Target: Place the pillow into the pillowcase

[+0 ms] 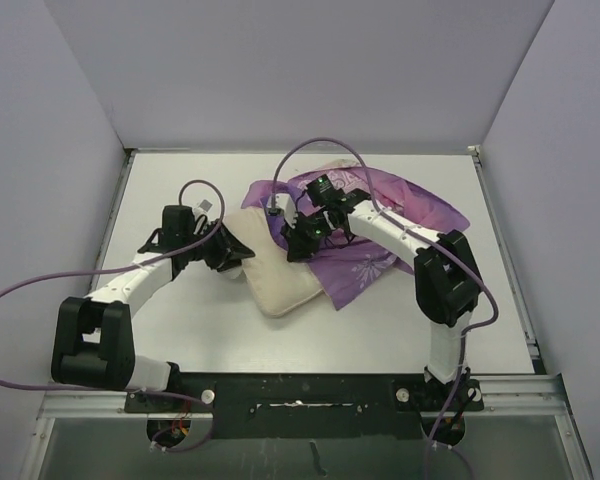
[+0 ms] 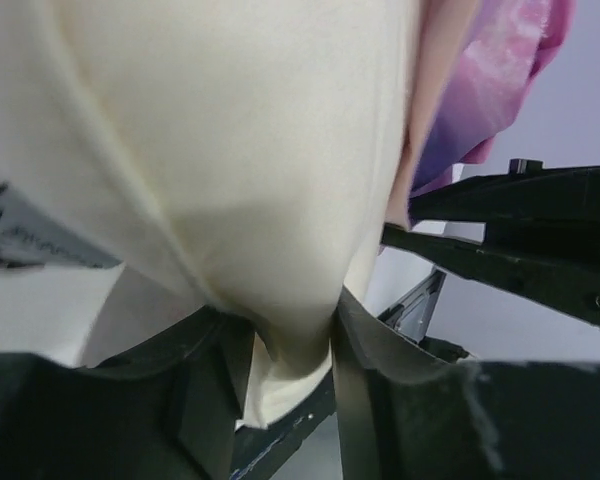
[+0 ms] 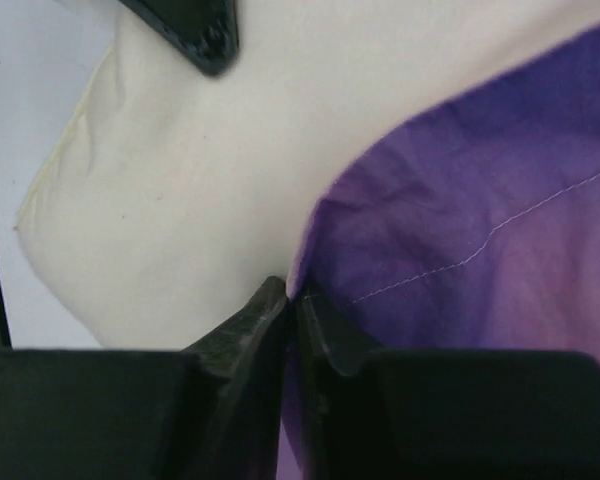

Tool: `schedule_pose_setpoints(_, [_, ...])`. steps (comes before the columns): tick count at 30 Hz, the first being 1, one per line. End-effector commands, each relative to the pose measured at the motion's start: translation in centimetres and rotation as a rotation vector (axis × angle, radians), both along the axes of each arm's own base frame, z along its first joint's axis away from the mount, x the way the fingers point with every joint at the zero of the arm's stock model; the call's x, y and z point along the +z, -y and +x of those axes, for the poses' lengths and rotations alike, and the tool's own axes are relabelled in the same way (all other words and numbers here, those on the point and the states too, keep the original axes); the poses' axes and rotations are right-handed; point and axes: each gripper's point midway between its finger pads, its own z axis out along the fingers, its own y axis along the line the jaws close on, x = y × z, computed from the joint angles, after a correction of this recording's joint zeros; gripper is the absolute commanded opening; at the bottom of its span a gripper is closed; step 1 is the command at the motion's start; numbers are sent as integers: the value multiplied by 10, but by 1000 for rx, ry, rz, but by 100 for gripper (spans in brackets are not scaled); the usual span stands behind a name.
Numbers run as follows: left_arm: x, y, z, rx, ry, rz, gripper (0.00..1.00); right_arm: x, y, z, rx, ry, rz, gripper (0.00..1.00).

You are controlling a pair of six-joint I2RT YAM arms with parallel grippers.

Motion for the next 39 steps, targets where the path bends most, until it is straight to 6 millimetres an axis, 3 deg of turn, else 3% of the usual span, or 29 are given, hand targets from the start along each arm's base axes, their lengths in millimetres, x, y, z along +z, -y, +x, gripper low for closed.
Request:
schedule_pose_setpoints(1, [26, -19, 7, 26, 138, 45, 42, 25, 24, -4, 63, -15, 95, 28])
schedule_pose_setpoints(4, [35, -46, 9, 92, 201, 62, 60, 66, 32, -17, 204, 30, 213, 56])
schedule_pose_setpoints(6, [47, -65, 12, 137, 257, 60, 70, 87, 40, -23, 282, 86, 269, 63])
schedule_pose_setpoints(9, [62, -78, 14, 163, 325, 74, 97, 108, 56, -22, 321, 163, 296, 73])
schedule_pose_setpoints(13, [77, -64, 12, 79, 412, 10, 98, 118, 83, -10, 294, 228, 290, 79])
schedule_pose_setpoints(15, [85, -57, 11, 35, 469, 20, 98, 114, 102, -1, 254, 239, 267, 79])
schedule_pose_setpoints(18, [91, -41, 9, -72, 579, 236, 98, 104, 134, 12, 168, 240, 239, 79])
schedule_pose_setpoints(24, [58, 25, -26, -446, 666, 648, 96, 77, 205, 45, -119, 190, 184, 79])
schedule_pose_setpoints(25, [55, 43, -36, -523, 703, 695, 97, 71, 217, 52, -172, 189, 161, 79])
schedule_pose_setpoints(29, [45, 79, -46, -639, 783, 848, 98, 45, 276, 78, -384, 225, -15, 79])
schedule_pose_setpoints(32, [23, 99, -48, -699, 757, 912, 98, 32, 310, 81, -445, 271, -159, 79])
schedule_pose_setpoints(36, [-5, 121, -54, -765, 698, 954, 98, 8, 332, 71, -483, 273, -284, 80])
schedule_pose_setpoints(39, [-18, 126, -51, -765, 671, 1055, 98, -6, 351, 71, -554, 276, -358, 80])
